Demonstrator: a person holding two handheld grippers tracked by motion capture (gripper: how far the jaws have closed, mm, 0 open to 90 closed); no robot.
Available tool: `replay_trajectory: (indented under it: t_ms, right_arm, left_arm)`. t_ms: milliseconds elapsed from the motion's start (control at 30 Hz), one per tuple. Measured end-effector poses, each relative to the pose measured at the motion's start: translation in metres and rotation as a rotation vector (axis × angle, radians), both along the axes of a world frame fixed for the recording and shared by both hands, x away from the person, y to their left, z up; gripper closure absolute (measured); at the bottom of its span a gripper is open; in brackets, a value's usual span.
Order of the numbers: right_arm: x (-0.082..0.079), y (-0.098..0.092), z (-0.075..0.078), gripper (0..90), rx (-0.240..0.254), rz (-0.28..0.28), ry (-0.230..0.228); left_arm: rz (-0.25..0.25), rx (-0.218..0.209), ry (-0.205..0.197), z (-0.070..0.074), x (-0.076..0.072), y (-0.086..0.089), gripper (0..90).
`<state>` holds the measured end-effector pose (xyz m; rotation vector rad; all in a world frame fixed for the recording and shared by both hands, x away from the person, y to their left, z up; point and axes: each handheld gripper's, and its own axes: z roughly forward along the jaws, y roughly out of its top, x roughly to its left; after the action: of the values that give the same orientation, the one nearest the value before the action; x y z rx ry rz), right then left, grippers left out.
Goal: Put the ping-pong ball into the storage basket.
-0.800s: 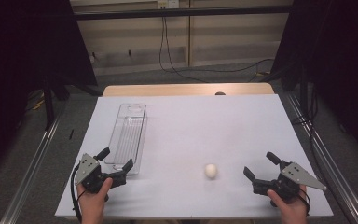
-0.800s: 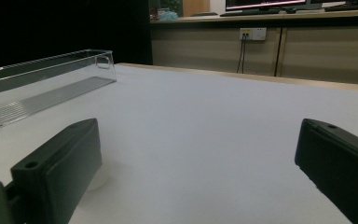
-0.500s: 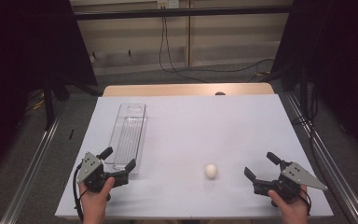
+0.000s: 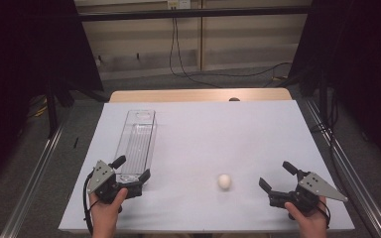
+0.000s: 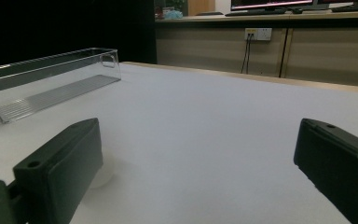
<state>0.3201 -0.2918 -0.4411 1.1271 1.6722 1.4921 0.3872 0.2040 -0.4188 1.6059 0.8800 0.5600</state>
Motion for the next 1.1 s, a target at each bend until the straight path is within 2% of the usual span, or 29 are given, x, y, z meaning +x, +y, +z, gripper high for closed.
replay_trajectory:
  t_ms: [133,167,500,567,733,1100]
  right_arm:
    - [0.0,0.0,0.0,0.7,-0.006,0.007,-0.003]
    - [0.001,0.0,0.0,0.6,0.004,0.003,-0.002]
    - [0.001,-0.001,0.0,0.6,-0.007,0.005,-0.001]
    - [0.001,-0.001,0.0,0.6,-0.007,0.007,-0.004]
    - [0.001,0.0,0.0,0.5,-0.01,0.014,-0.003]
    - [0.001,0.0,0.001,0.5,-0.012,0.025,-0.008]
  left_arm:
    - [-0.021,-0.004,0.005,0.001,0.002,-0.005,1.7]
    - [-0.017,0.0,0.004,0.001,0.001,-0.006,1.6]
    - [-0.045,0.022,-0.002,0.005,0.004,-0.019,1.7]
    - [-0.052,0.002,0.004,0.005,0.004,-0.024,1.7]
    - [-0.075,0.031,0.0,0.006,0.006,-0.033,1.7]
    - [-0.095,0.023,0.003,0.007,0.008,-0.045,1.7]
